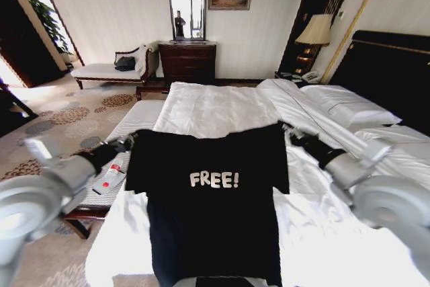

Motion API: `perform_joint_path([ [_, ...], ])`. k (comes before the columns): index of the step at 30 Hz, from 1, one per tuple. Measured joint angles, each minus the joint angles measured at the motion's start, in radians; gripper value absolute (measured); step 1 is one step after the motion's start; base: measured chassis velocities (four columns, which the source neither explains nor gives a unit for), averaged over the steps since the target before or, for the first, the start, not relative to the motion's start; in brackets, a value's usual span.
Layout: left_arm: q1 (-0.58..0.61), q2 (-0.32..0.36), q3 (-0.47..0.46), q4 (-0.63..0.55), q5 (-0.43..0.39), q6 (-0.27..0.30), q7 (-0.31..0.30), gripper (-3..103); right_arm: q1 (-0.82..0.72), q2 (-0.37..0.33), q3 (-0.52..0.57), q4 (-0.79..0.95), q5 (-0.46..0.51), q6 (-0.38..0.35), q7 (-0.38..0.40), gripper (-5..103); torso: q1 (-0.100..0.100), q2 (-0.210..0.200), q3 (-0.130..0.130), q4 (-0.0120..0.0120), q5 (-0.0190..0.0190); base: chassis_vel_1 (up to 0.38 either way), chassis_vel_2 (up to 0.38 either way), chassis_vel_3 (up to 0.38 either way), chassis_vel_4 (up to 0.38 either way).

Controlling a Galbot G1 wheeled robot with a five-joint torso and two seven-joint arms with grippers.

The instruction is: Fold the clothes on the bed.

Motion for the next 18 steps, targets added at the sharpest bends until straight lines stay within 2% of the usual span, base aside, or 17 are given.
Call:
perform_joint_path([
  [2, -0.046, -0.029, 0.106, 0.088, 0.074, -0.008, 0.009, 1, 0.067, 0.050, -0.104, -0.063, -0.052, 0.019, -0.029, 0, 0.000, 0.000, 0.000, 0.0002, -0.0002, 0.000, 0.000, 0.000, 0.000],
  [5, -0.111, -0.079, 0.210, 0.194, 0.138, -0.021, 0.012, 1, 0.154, 0.106, -0.206, -0.152, -0.109, 0.032, -0.044, 0, 0.000, 0.000, 0.000, 0.0001, -0.0006, 0.000, 0.000, 0.000, 0.000],
  [6, -0.111, -0.079, 0.210, 0.194, 0.138, -0.021, 0.012, 1, 0.154, 0.106, -0.206, -0.152, -0.109, 0.032, -0.044, 0, 0.000, 0.000, 0.000, 0.0001, -0.0006, 0.000, 0.000, 0.000, 0.000],
  [11, -0.248, -0.170, 0.338, 0.369, 0.227, -0.054, 0.021, 1, 0.356, 0.211, -0.398, -0.399, -0.220, 0.108, -0.052, 0, 0.000, 0.000, 0.000, -0.0001, 0.0000, 0.000, 0.000, 0.000, 0.000],
  [12, -0.248, -0.170, 0.338, 0.369, 0.227, -0.054, 0.021, 1, 0.356, 0.211, -0.398, -0.399, -0.220, 0.108, -0.052, 0, 0.000, 0.000, 0.000, -0.0001, 0.0000, 0.000, 0.000, 0.000, 0.000],
  [16, -0.368, -0.234, 0.425, 0.521, 0.261, -0.077, 0.029, 1, 0.508, 0.285, -0.521, -0.577, -0.236, 0.146, -0.021, 0, 0.000, 0.000, 0.000, 0.0001, 0.0000, 0.000, 0.000, 0.000, 0.000],
  [18, -0.393, -0.252, 0.446, 0.560, 0.273, -0.083, 0.031, 1, 0.541, 0.298, -0.545, -0.621, -0.248, 0.155, -0.021, 0, 0.000, 0.000, 0.000, 0.0003, -0.0001, 0.000, 0.000, 0.000, 0.000],
])
